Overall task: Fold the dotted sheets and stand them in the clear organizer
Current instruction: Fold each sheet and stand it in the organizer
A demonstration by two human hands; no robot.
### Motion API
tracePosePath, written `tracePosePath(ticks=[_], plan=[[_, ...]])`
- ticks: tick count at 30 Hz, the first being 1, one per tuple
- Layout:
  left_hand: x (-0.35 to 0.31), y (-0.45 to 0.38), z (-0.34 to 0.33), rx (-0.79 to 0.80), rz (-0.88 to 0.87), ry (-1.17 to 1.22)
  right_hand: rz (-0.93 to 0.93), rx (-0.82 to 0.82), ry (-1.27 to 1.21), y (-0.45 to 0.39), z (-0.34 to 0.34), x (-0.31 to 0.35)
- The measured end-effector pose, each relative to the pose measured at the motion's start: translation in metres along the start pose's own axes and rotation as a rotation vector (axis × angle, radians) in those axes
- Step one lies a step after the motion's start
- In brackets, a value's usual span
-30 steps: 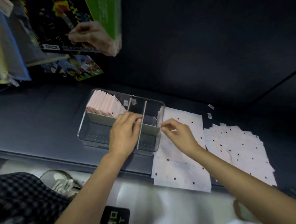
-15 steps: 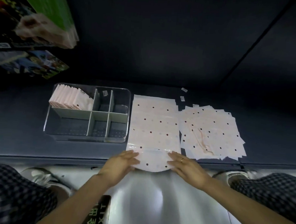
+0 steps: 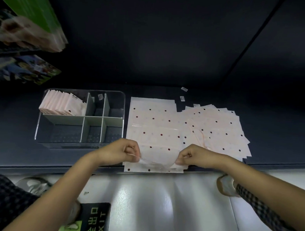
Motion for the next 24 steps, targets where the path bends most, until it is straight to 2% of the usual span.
tracePosePath(ticks=[4,8,10,12,13,15,17,19,21,24], plan=[[0.011,0.001,0.007,0.014,0.078,0.114,-0.060,0.067,-0.230,0.001,0.002,-0.005],[0.017,-0.002,0.013,0.029,0.111,0.158,-0.058,-0.029,-0.206,-0.010,0.028,0.005],[0.019,-0.006,0.020,-0.019,0.110,0.186,-0.027,-0.088,-0.202,-0.019,0.044,0.014],[0.016,-0.012,0.030,-0.149,0.060,0.180,-0.008,-0.152,-0.200,-0.029,0.059,0.020],[0.011,-0.014,0.038,-0.250,0.005,0.115,-0.006,-0.171,-0.193,-0.036,0.065,0.023],[-0.005,-0.012,0.047,-0.455,-0.133,-0.160,-0.020,-0.160,-0.160,-0.050,0.070,0.024],[-0.023,-0.011,0.039,-0.579,-0.274,-0.425,-0.035,-0.198,-0.139,-0.065,0.076,0.023],[-0.024,-0.016,0.019,-0.571,-0.333,-0.557,-0.009,-0.351,-0.117,-0.078,0.091,0.023],[-0.013,-0.025,-0.004,-0.494,-0.301,-0.693,0.005,-0.475,-0.087,-0.089,0.104,0.022],[0.013,-0.035,-0.030,-0.379,-0.244,-0.857,-0.036,-0.544,-0.089,-0.108,0.112,0.012]])
Point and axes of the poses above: each hand's wrist, its own y-axis away from the middle knuckle, its own z-axis out of the back of the hand, x = y × z, the point moved 9 cm from there along -y, towards the middle knuckle, and after that the axes turned 3 degrees about -x, right-handed, at the moved point
